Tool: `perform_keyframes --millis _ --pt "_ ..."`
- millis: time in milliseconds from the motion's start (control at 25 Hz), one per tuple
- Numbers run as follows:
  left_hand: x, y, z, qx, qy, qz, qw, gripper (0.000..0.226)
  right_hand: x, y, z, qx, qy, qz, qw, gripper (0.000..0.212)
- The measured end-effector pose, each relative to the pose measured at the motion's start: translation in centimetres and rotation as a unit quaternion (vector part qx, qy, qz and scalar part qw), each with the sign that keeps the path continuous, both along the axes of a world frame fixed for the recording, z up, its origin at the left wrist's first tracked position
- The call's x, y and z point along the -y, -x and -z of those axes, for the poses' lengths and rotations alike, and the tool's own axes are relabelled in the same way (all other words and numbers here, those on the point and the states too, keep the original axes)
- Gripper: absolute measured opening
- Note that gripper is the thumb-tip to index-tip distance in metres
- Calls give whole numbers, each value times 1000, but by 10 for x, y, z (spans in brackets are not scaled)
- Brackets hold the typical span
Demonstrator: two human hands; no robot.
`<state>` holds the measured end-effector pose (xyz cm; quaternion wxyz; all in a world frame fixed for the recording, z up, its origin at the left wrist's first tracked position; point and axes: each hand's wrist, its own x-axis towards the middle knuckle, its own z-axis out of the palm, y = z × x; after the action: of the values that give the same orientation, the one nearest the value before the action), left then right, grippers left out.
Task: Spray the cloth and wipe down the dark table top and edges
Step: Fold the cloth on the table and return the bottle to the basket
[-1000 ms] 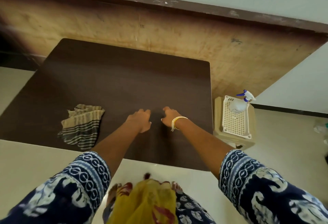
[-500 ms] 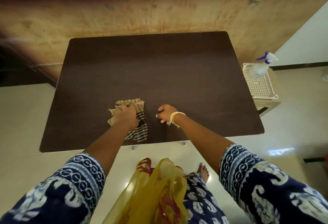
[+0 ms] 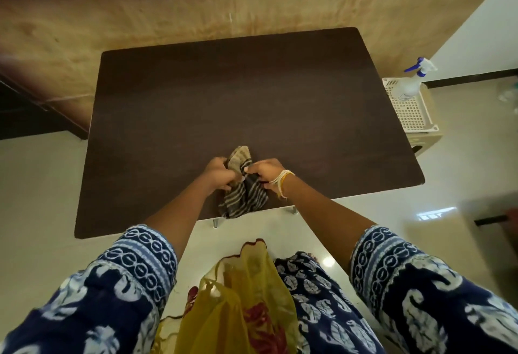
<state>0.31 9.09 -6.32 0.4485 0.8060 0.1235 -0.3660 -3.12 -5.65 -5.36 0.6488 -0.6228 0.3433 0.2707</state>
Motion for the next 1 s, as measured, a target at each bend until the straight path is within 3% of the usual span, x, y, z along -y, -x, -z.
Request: perform_keyframes --millis 120,200,280,360,400,440,520,600,640,760,880,920,1000 --pt "35 -13 -23 -18 56 -17 998 43 42 -5 -13 26 -156 113 981 31" --pt "66 -23 -38 -7 70 -24 997 52 74 -12 -19 76 -190 136 969 28" --pt "102 -28 -54 45 30 -19 998 50 111 -17 -29 155 -111 123 974 13" --pt "141 -29 -70 116 -16 -9 993 33 152 -18 -45 226 60 56 971 9" --pt "163 -27 -80 99 27 -14 995 34 172 -17 -53 256 146 20 955 13" --pt "185 -26 -87 25 113 -31 993 45 190 -15 -60 283 223 -16 933 20" --pt "233 -19 -105 -134 290 -77 944 61 228 -7 -78 337 352 -130 863 26" --pt "284 -12 -114 -157 368 -119 909 45 269 4 -94 379 412 -256 788 28" --pt "304 -9 -115 -151 379 -142 902 34 286 11 -100 381 408 -282 780 28" --pt "375 6 -129 -124 381 -221 889 22 357 32 -122 338 329 -178 864 18" --pt "433 17 -135 -133 431 -269 851 33 420 49 -129 281 224 87 929 11" --pt "450 21 -135 -143 448 -269 840 36 438 54 -129 235 123 171 949 17" --pt "484 26 -134 -157 465 -256 833 34 467 63 -124 127 -109 237 957 40"
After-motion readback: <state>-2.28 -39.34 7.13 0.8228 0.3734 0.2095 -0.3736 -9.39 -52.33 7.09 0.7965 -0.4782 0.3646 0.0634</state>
